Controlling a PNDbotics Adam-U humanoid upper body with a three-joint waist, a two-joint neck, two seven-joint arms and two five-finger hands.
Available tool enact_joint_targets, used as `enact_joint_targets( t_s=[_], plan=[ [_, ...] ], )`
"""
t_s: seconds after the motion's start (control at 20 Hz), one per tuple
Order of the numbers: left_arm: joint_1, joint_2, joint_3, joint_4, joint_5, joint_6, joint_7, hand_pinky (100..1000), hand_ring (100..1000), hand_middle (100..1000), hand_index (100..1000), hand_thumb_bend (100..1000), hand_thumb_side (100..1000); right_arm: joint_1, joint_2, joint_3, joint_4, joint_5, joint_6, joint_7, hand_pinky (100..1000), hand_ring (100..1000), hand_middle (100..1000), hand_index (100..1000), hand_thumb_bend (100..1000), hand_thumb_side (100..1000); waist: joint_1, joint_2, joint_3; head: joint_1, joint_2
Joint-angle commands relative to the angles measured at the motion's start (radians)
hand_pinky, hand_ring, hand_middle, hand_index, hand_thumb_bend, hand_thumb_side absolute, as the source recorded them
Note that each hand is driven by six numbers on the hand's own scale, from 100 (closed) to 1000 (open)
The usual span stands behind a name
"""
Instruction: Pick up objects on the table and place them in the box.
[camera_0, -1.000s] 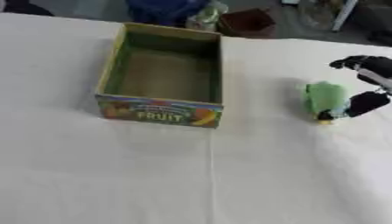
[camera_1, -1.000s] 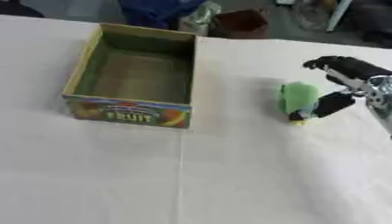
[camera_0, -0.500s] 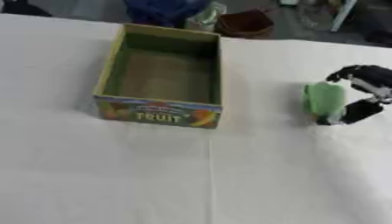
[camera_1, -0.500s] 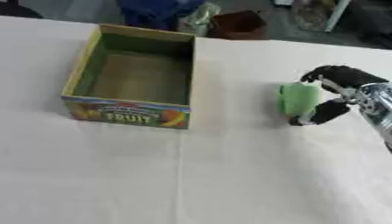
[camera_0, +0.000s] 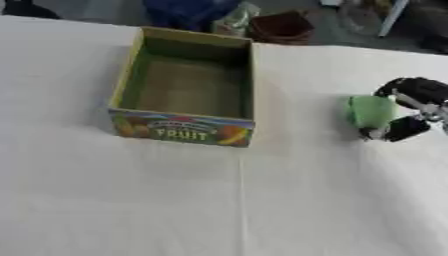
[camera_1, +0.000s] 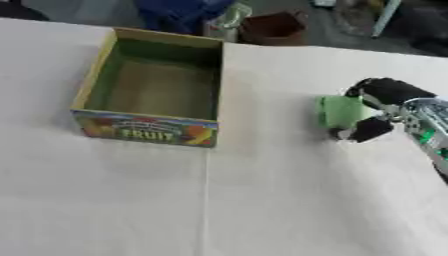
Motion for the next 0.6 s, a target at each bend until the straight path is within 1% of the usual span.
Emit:
enact_joint_targets(
  t_s=[0.05,0.15,0.2,0.4,0.6],
  plan=[
    [-0.009,0.011,0.002,-0.021,0.001,-0.002,-0.004,470,461,501,648,100,762,-0.004,-0.021,-0.010,-0.019,-0.018,-0.007,-0.010,804,868,608,734,251,541,0.004,-0.017,-0.001,0.000,-0.010],
    [-0.009,0.012,0.003,-0.021,0.000,-0.001,-0.003,470,461,502,648,100,763,0.006,-0.027,-0.020,-0.058,-0.053,-0.006,-0.017,799,853,586,720,126,546,0.004,-0.018,-0.005,0.003,-0.010],
    [-0.009,0.012,0.003,-0.021,0.000,0.000,-0.002,470,461,502,648,100,763,0.012,-0.032,-0.025,-0.079,-0.071,-0.003,-0.020,796,846,576,715,100,544,0.004,-0.018,-0.007,0.004,-0.010],
    [-0.010,0.014,0.004,-0.021,0.000,0.001,0.000,470,461,502,649,100,763,0.039,-0.057,-0.054,-0.174,-0.142,0.023,-0.038,778,813,539,692,100,522,0.004,-0.021,-0.016,0.009,-0.010],
    [-0.010,0.017,0.005,-0.021,0.000,0.004,0.003,470,462,502,649,100,763,0.058,-0.078,-0.087,-0.264,-0.208,0.062,-0.078,760,783,505,671,100,517,0.005,-0.026,-0.024,0.013,-0.009]
  ],
)
